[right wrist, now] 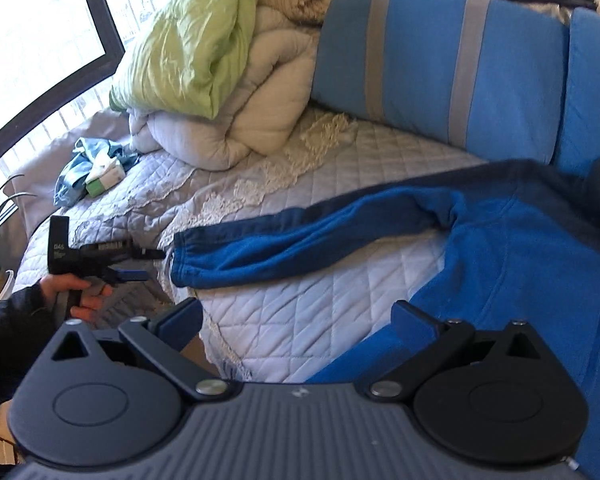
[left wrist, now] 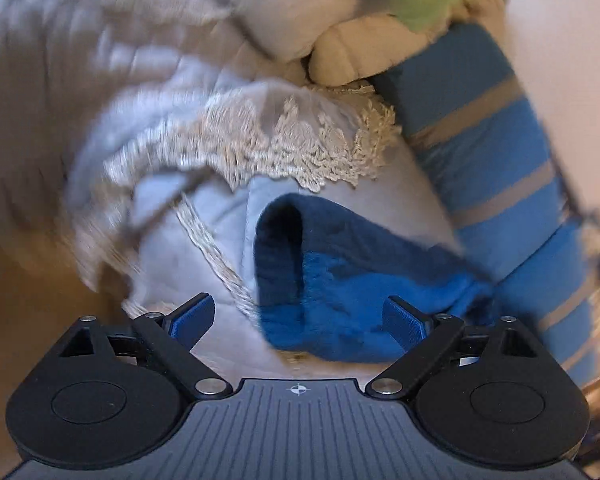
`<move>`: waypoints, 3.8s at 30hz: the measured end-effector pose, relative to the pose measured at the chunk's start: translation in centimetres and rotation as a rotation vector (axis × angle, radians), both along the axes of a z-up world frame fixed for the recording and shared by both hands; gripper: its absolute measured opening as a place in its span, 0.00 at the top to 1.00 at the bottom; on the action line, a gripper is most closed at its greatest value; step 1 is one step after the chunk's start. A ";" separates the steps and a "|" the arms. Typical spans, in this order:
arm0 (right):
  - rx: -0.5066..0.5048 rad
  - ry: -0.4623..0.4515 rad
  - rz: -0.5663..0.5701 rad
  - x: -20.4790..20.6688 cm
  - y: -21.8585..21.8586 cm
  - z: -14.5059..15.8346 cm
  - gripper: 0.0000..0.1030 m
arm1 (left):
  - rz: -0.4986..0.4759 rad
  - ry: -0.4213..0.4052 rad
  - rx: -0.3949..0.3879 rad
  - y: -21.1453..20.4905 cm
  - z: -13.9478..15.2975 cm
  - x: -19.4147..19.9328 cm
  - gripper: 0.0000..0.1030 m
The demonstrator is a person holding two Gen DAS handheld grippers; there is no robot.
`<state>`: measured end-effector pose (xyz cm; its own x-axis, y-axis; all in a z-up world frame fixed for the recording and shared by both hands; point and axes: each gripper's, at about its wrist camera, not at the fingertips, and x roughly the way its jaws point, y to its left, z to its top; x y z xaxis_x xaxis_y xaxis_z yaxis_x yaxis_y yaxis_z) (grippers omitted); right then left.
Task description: Fold clothes
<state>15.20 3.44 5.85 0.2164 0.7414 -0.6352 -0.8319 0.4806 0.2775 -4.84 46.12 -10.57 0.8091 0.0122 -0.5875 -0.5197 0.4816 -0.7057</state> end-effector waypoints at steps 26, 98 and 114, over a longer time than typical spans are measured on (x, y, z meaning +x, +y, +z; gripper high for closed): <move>-0.015 0.050 0.023 -1.2 2.3 -2.3 0.00 | 0.121 -0.172 -0.525 1.2 -7.3 -0.7 0.80; 0.226 1.024 -0.383 -1.5 19.1 -20.1 0.91 | 0.123 -0.260 -0.569 0.5 -8.4 -2.2 0.43; 0.332 1.034 -0.296 -1.1 18.6 -19.3 0.92 | 0.125 -0.217 -0.505 1.7 -7.3 -2.0 0.73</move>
